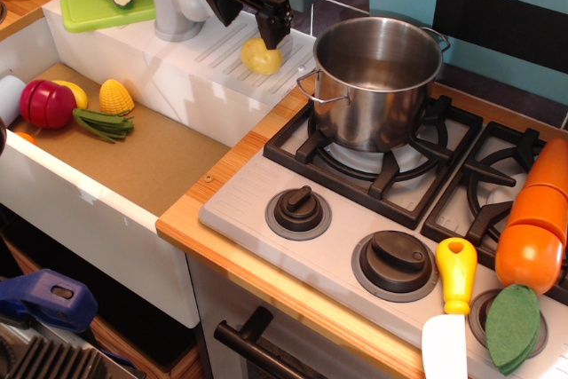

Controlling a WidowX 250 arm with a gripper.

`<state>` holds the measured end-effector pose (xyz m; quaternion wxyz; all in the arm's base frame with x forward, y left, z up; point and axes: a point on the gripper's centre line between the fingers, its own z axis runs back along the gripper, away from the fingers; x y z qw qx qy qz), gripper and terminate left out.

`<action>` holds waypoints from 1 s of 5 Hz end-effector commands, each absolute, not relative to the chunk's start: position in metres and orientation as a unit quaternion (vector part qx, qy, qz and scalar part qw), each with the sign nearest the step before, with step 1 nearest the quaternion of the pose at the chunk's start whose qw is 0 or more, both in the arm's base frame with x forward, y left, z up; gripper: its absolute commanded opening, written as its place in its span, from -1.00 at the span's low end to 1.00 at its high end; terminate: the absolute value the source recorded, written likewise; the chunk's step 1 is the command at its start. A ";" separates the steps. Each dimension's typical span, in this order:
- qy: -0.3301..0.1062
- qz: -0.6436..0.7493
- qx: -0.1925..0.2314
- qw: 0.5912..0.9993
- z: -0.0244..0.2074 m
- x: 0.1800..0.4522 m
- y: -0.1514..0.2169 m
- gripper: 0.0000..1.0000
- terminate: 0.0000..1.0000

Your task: Put potato in pot or pan

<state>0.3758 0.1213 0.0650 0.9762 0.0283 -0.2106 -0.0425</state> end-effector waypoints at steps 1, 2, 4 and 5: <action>-0.240 -0.047 0.036 0.969 0.067 0.384 0.124 1.00 -1.00; -0.244 -0.041 0.035 0.968 0.060 0.385 0.124 1.00 -1.00; -0.249 -0.025 0.012 0.968 0.041 0.388 0.124 1.00 -1.00; -0.252 -0.027 0.006 0.967 0.036 0.392 0.125 1.00 -1.00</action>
